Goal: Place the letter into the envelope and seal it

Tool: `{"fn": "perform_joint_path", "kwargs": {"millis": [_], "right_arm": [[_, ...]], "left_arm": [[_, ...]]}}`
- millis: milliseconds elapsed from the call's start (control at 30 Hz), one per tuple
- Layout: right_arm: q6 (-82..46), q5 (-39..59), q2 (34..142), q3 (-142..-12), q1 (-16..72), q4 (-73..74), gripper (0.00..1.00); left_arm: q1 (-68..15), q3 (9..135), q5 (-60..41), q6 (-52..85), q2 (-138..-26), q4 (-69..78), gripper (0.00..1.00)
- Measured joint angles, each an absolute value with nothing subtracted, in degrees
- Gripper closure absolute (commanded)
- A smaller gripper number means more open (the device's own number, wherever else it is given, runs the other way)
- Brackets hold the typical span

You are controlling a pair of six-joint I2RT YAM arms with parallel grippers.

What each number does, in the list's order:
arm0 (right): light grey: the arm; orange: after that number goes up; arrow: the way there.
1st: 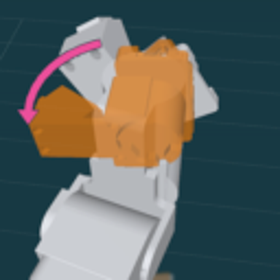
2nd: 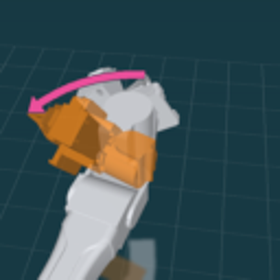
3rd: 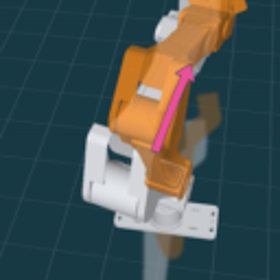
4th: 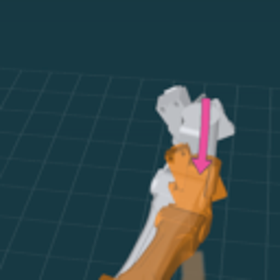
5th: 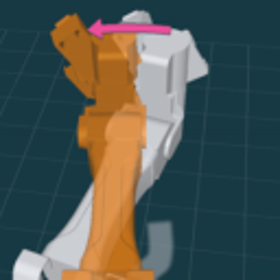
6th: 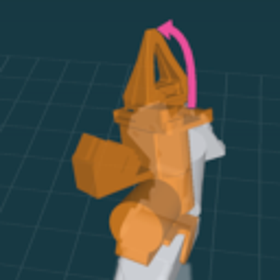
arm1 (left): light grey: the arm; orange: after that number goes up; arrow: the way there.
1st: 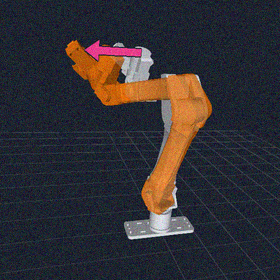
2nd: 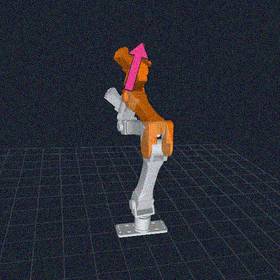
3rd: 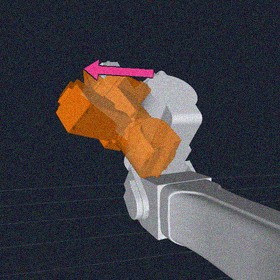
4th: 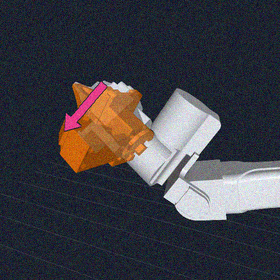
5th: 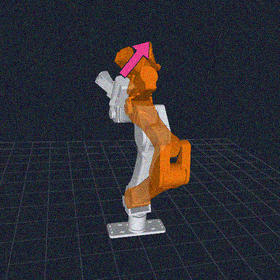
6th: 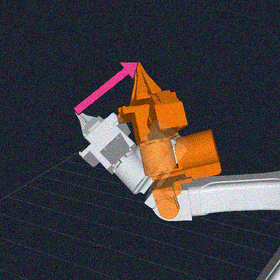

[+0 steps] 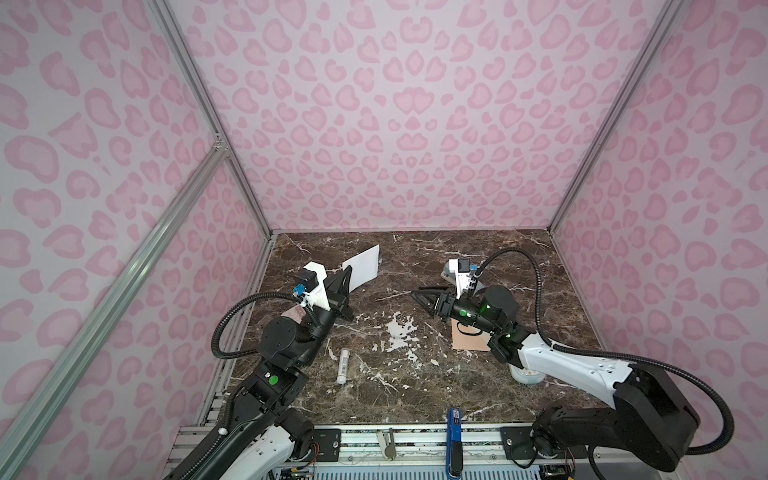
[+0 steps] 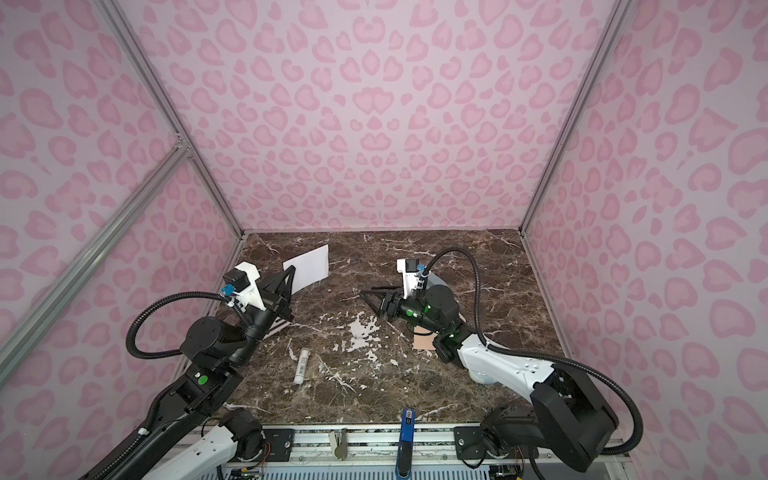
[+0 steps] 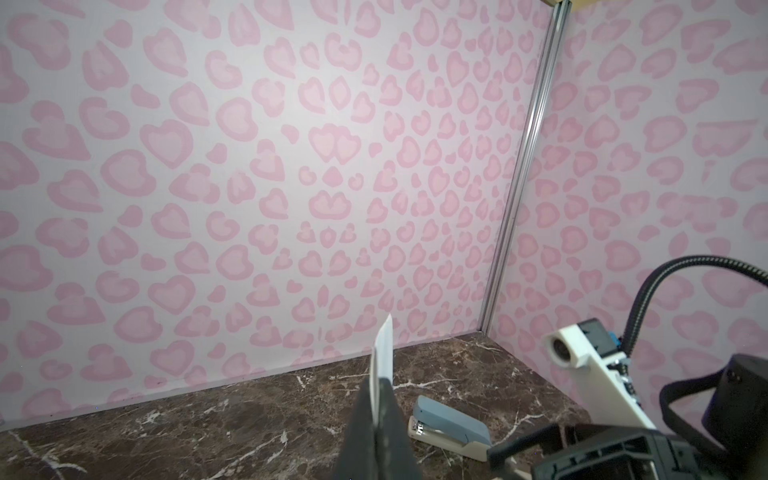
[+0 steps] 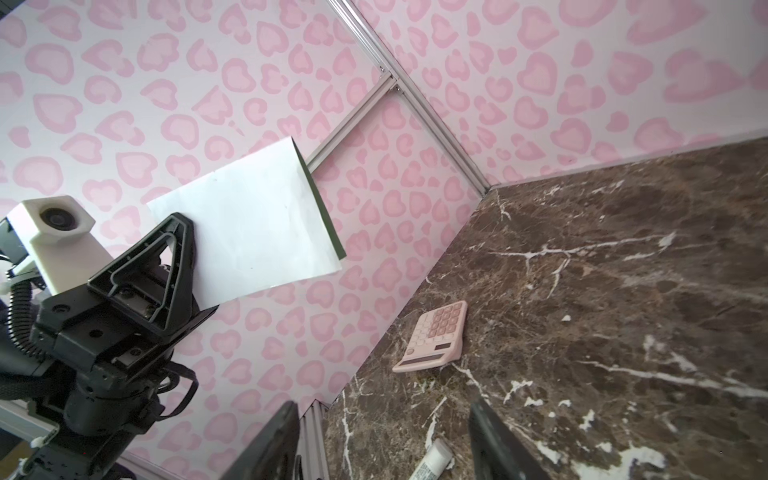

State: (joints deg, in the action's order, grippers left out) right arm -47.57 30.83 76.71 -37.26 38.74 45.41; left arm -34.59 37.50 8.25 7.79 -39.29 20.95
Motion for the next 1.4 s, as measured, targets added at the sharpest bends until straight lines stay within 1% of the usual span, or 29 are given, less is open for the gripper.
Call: {"fn": "perform_joint_path", "kwargs": {"millis": [367, 467, 567, 767, 1133, 1400], "right_arm": [[-62.0, 26.5, 90.4, -36.3, 42.8, 75.7, 0.30], [-64.1, 24.8, 93.5, -36.8, 43.5, 80.3, 0.30], [-63.9, 23.8, 94.2, -38.0, 44.9, 83.3, 0.30], [-63.8, 22.0, 97.5, -42.2, 45.9, 85.8, 0.29], [-64.7, 20.8, 103.5, -48.9, 48.0, 85.9, 0.28], [-65.4, 20.6, 105.4, -53.1, 48.4, 86.1, 0.38]], "left_arm": [[-34.6, 35.2, 8.7, 17.6, -45.0, 31.0, 0.96], [-34.6, 34.3, 9.3, 19.8, -45.2, 32.8, 0.96], [-34.8, 33.9, 9.6, 21.5, -45.5, 34.4, 0.96], [-35.3, 32.9, 10.5, 24.1, -45.9, 36.2, 0.96], [-36.0, 32.5, 11.6, 26.9, -47.2, 39.2, 0.96], [-36.1, 31.4, 11.8, 28.7, -47.7, 40.4, 0.96]]}}
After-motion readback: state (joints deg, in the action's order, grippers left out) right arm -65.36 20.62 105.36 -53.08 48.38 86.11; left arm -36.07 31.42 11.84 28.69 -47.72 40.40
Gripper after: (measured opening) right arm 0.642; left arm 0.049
